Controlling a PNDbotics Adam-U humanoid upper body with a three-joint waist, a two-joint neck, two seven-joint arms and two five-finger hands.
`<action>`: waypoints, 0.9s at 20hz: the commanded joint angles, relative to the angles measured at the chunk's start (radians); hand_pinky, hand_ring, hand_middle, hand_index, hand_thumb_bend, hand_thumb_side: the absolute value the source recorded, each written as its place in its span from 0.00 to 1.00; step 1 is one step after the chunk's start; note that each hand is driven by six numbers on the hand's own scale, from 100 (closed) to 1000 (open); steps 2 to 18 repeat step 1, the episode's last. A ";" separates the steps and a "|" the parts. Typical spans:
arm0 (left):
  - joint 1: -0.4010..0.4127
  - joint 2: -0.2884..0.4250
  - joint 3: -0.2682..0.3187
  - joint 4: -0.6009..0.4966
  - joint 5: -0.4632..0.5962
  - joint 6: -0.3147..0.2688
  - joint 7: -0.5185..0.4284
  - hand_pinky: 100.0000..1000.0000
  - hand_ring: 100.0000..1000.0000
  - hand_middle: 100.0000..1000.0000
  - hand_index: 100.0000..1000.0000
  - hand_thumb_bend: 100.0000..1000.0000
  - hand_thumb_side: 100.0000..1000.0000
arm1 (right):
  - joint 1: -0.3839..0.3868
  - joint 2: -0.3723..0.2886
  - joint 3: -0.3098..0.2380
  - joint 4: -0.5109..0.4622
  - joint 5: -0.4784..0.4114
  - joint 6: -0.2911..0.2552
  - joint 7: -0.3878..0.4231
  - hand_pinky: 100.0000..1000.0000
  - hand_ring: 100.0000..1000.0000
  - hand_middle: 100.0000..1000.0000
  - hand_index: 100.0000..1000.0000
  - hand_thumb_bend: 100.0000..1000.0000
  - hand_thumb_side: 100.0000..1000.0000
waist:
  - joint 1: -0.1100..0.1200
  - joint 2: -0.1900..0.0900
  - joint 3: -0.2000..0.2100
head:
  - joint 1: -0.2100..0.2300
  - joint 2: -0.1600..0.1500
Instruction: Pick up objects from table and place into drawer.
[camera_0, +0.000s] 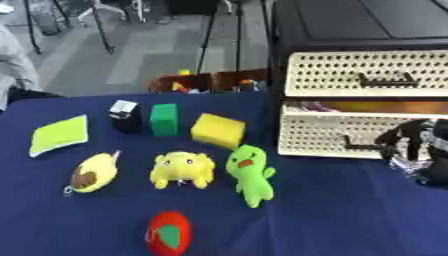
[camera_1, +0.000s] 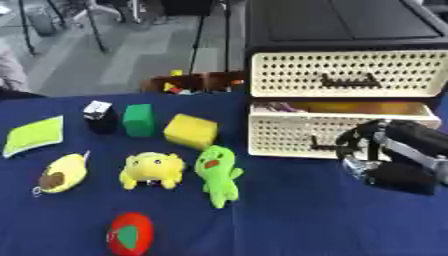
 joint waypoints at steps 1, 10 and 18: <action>-0.007 0.013 0.009 -0.013 -0.008 -0.002 0.005 0.41 0.65 0.65 0.86 0.26 0.82 | 0.014 0.006 -0.043 -0.022 0.048 -0.053 -0.101 0.24 0.52 0.66 0.83 0.00 1.00 | -0.002 -0.026 -0.002 | 0.013 0.013; -0.007 0.013 0.009 -0.013 -0.008 -0.002 0.005 0.41 0.65 0.65 0.86 0.26 0.82 | 0.014 0.006 -0.043 -0.022 0.048 -0.053 -0.101 0.24 0.52 0.66 0.83 0.00 1.00 | -0.002 -0.026 -0.002 | 0.013 0.013; -0.007 0.013 0.009 -0.013 -0.008 -0.002 0.005 0.41 0.65 0.65 0.86 0.26 0.82 | 0.014 0.006 -0.043 -0.022 0.048 -0.053 -0.101 0.24 0.52 0.66 0.83 0.00 1.00 | -0.002 -0.026 -0.002 | 0.013 0.013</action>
